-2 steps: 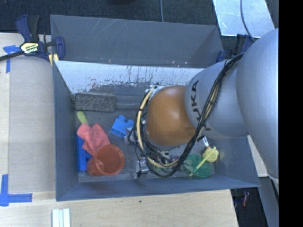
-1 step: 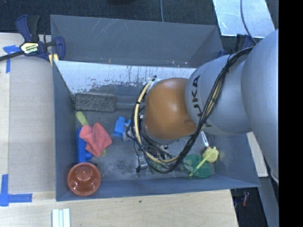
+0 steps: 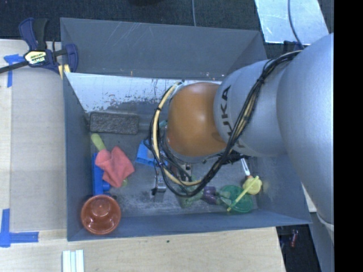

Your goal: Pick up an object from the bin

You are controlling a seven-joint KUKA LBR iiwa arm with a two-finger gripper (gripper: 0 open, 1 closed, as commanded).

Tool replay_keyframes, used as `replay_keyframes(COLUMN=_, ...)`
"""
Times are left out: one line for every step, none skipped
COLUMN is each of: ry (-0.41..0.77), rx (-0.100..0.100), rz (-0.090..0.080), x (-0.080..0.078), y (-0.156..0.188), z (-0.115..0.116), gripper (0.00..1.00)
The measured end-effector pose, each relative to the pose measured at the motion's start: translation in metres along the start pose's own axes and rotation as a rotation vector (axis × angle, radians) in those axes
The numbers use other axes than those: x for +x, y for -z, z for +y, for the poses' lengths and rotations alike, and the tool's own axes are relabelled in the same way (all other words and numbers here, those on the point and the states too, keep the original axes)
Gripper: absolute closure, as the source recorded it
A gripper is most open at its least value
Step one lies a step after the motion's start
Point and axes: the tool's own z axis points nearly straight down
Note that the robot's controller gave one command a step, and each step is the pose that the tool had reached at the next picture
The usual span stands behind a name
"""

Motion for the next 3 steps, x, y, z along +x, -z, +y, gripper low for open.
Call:
replay_keyframes(ry=0.072, rx=-0.001, rz=-0.004, x=-0.033, y=-0.017, z=0.012, gripper=0.0)
replay_keyframes(ry=0.252, rx=-0.003, rz=-0.007, x=-0.043, y=-0.022, z=0.003, gripper=0.0)
replay_keyframes(ry=0.482, rx=-0.001, rz=-0.007, x=-0.039, y=0.005, z=-0.004, gripper=0.0)
